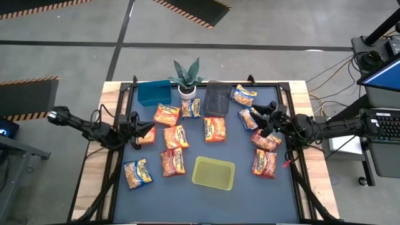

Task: Sort Maruchan noodles
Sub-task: Put the orange bag into the black bin

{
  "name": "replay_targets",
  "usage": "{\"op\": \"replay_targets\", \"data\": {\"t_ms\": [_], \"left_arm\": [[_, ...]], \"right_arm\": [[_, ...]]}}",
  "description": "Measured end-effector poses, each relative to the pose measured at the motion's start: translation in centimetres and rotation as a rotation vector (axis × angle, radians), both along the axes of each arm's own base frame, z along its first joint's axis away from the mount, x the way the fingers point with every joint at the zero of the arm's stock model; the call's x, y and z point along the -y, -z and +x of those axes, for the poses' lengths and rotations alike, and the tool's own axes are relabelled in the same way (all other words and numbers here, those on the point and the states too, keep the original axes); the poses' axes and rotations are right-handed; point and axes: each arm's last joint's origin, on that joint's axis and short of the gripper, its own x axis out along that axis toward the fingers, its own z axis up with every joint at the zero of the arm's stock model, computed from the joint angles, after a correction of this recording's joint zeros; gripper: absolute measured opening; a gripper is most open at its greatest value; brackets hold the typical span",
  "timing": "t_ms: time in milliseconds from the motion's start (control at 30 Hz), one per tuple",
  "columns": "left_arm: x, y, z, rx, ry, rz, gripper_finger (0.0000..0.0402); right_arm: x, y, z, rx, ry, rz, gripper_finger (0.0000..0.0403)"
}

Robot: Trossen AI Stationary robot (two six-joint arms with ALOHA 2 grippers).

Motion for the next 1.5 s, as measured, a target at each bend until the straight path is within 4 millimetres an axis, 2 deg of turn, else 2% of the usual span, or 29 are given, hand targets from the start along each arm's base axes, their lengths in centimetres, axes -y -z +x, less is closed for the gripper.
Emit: {"op": "replay_targets", "data": {"t_ms": [367, 833, 1200, 1500], "left_arm": [[0.5, 0.0, 1.3, 0.005, 0.006, -0.001, 0.0000], [1.9, -1.3, 4.4, -0.098, 0.041, 0.046, 0.0000], [3.0, -0.9, 6.6, -0.201, 0.121, 0.100, 0.0000], [3.0, -0.7, 6.7, -0.210, 0.121, 0.103, 0.0000]], "right_arm": [[-0.1, -1.7, 2.5, -0.047, -0.032, -0.019, 0.0249], [-0.1, -2.8, 9.0, -0.202, -0.048, -0.053, 0.0249], [-0.1, -4.0, 12.2, -0.521, -0.059, -0.045, 0.0249], [-0.3, -4.7, 12.3, -0.818, -0.094, 0.096, 0.0249]]}}
